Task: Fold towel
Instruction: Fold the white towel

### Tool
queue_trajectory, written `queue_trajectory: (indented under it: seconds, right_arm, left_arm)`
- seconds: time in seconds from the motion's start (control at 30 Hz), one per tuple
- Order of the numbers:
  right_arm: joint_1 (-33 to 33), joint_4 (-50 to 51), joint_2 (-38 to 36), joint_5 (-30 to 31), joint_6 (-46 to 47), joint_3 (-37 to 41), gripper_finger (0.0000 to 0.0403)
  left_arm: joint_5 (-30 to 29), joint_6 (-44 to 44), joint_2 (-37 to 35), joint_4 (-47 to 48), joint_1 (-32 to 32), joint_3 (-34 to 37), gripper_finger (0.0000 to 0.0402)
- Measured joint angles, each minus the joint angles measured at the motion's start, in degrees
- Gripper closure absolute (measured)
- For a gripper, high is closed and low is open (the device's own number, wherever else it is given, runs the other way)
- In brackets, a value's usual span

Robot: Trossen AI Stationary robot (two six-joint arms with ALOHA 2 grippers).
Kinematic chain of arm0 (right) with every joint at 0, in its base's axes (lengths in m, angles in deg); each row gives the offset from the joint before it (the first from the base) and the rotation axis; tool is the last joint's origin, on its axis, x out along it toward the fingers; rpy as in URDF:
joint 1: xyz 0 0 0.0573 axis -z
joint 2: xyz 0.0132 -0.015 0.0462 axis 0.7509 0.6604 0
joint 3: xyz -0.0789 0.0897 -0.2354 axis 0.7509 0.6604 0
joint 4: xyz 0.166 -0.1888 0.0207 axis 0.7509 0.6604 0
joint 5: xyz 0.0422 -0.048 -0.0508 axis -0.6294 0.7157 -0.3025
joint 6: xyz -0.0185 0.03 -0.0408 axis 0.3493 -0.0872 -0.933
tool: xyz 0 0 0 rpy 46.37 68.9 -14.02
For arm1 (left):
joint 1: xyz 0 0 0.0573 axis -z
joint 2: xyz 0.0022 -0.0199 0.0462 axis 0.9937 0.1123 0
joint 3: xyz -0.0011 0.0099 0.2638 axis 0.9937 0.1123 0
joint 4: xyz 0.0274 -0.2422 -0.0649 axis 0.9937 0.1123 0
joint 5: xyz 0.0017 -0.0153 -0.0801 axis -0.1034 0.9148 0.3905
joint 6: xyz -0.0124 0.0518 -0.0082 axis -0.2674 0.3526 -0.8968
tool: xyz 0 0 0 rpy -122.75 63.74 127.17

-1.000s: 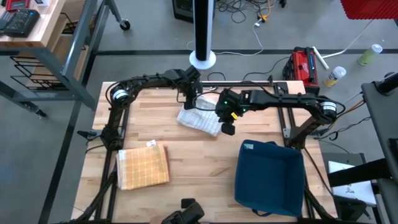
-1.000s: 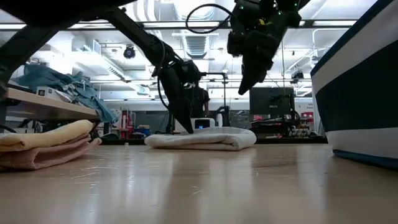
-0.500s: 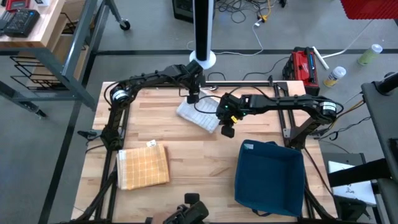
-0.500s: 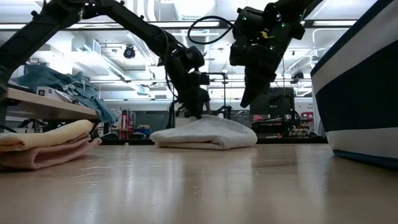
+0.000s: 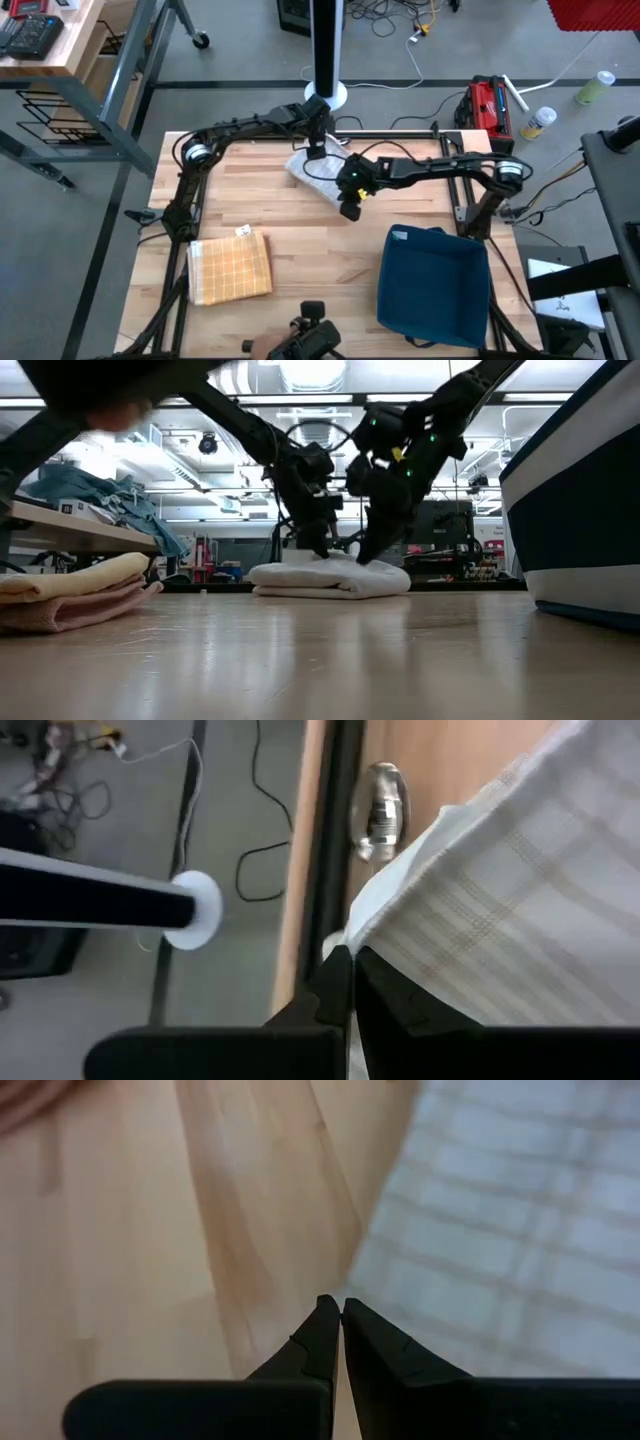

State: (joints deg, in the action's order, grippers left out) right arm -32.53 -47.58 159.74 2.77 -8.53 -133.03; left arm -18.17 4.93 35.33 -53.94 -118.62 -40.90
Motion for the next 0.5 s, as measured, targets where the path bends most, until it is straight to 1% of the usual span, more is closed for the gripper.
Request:
queue_trajectory:
  seconds: [0.13,0.3,0.37,0.5]
  right_arm:
    - [0.0,0.0,3.7,0.0,0.5,-0.2,0.0389]
    - [0.0,0.2,5.9,-0.4,1.4,-0.2,0.0389]
    - [0.0,0.2,6.0,-0.4,1.4,-0.2,0.0389]
    - [0.0,-0.2,6.0,-0.4,1.4,-0.2,0.0389]
  left_arm:
    - [0.0,1.3,1.3,-2.9,-0.1,0.0,0.0401]
    - [-0.1,1.2,4.6,-4.3,-0.2,0.0,0.0401]
    - [1.8,0.3,5.2,-3.9,-0.8,0.1,0.0401]
    - [-0.5,-1.1,4.8,-4.4,-1.4,0.0,0.0388]
